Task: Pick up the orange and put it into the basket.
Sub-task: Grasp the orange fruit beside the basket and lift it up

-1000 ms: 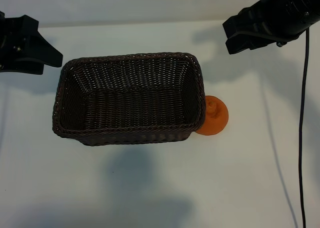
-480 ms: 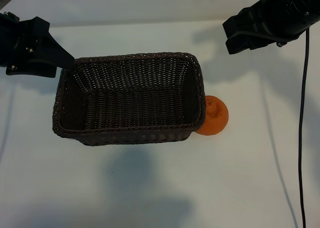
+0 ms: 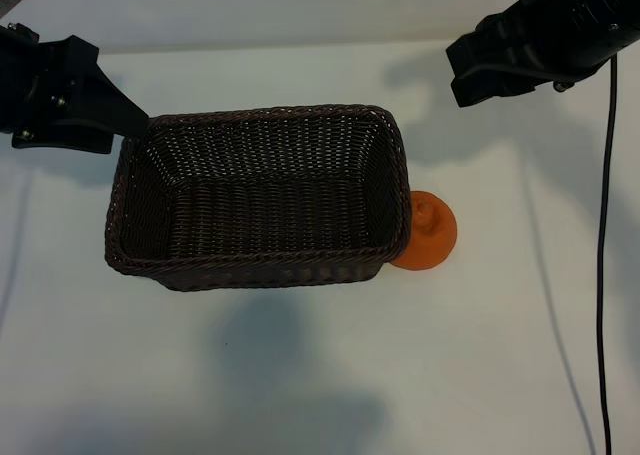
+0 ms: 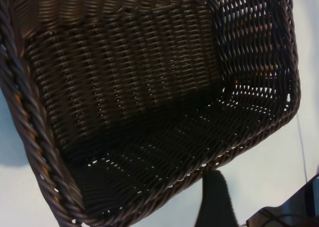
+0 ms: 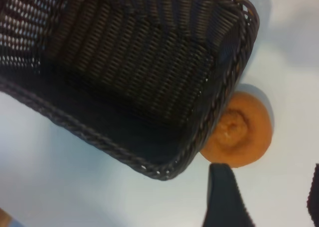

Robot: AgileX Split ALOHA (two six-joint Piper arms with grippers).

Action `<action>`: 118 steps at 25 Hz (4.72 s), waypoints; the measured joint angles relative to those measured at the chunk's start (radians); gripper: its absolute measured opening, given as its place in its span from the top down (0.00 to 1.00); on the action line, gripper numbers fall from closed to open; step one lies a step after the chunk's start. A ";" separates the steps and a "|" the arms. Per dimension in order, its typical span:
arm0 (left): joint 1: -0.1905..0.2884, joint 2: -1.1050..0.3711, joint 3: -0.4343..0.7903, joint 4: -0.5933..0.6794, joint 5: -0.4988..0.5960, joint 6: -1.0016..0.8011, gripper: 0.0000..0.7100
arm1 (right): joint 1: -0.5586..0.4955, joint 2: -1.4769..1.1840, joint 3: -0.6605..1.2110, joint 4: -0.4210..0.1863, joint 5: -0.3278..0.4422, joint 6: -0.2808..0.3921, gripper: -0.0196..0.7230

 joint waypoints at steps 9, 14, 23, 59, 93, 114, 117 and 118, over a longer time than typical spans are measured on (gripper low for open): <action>0.000 0.000 0.000 0.000 0.000 0.009 0.26 | 0.000 0.044 0.000 -0.061 0.075 -0.048 0.42; 0.000 0.000 0.000 0.000 0.000 0.009 0.26 | 0.000 0.129 0.000 -0.077 0.078 -0.054 0.39; 0.000 0.000 0.000 0.000 0.000 0.009 0.26 | 0.000 0.257 0.000 -0.117 0.072 -0.055 0.22; 0.000 0.000 0.000 0.000 0.000 0.015 0.26 | 0.000 0.328 0.071 -0.045 -0.068 -0.223 0.23; 0.000 0.000 0.000 0.000 0.000 0.036 0.26 | 0.000 0.395 0.089 0.058 -0.126 -0.651 0.25; 0.000 0.000 0.000 0.000 0.000 0.036 0.26 | 0.000 0.412 0.089 0.025 -0.141 -0.660 0.25; 0.000 0.000 0.000 0.000 0.000 0.036 0.26 | 0.000 0.444 0.089 0.026 -0.142 -0.659 0.25; 0.000 0.000 0.000 0.000 0.000 0.036 0.26 | 0.000 0.454 0.089 0.030 -0.142 -0.659 0.25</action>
